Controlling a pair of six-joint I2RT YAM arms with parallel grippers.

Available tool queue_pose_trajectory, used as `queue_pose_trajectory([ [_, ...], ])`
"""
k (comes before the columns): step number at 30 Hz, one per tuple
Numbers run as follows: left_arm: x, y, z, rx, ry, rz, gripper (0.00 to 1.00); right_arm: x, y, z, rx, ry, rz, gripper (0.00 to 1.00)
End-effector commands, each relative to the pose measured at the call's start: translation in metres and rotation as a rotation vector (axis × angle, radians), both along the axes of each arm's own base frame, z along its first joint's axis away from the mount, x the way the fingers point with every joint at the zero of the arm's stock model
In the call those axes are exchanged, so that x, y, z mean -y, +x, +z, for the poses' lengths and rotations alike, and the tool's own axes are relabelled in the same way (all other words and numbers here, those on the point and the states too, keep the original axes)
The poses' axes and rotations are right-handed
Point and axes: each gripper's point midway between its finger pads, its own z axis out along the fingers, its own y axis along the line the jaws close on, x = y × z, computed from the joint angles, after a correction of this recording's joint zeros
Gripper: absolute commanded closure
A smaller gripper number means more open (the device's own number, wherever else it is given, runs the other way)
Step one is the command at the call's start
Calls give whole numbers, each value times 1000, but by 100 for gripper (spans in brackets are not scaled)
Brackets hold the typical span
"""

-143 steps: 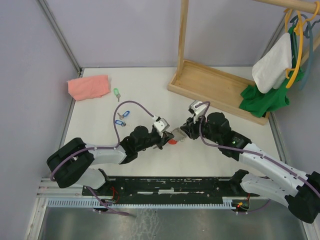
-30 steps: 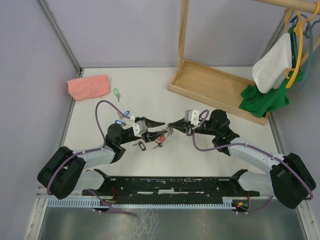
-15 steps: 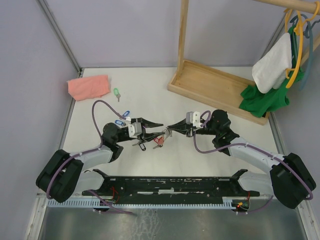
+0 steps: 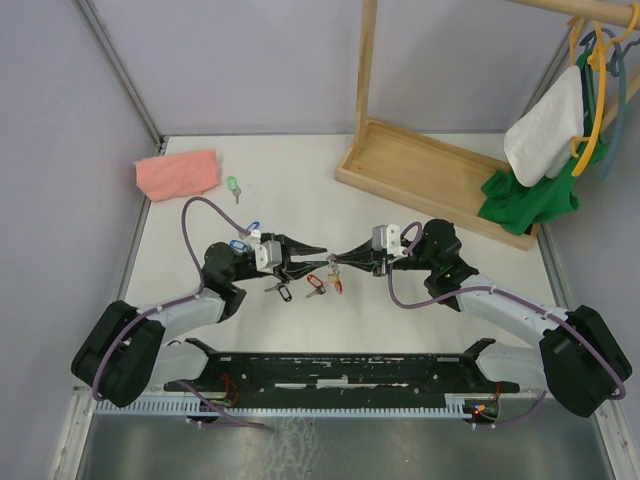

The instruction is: Put the keys on the keyring

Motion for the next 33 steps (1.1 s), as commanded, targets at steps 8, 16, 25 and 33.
queue_pose_trajectory([
  [8, 8, -4, 15, 0, -38, -83, 65, -4, -3, 22, 40, 51, 49, 99],
  [16, 10, -5, 11, -17, -29, -108, 69, -5, -3, 27, 41, 63, 50, 99],
  [25, 15, -3, 9, -35, -23, -121, 72, -5, -5, 30, 40, 70, 56, 99],
  [33, 19, -6, 6, -47, -11, -152, 80, -5, -6, 34, 36, 88, 67, 99],
])
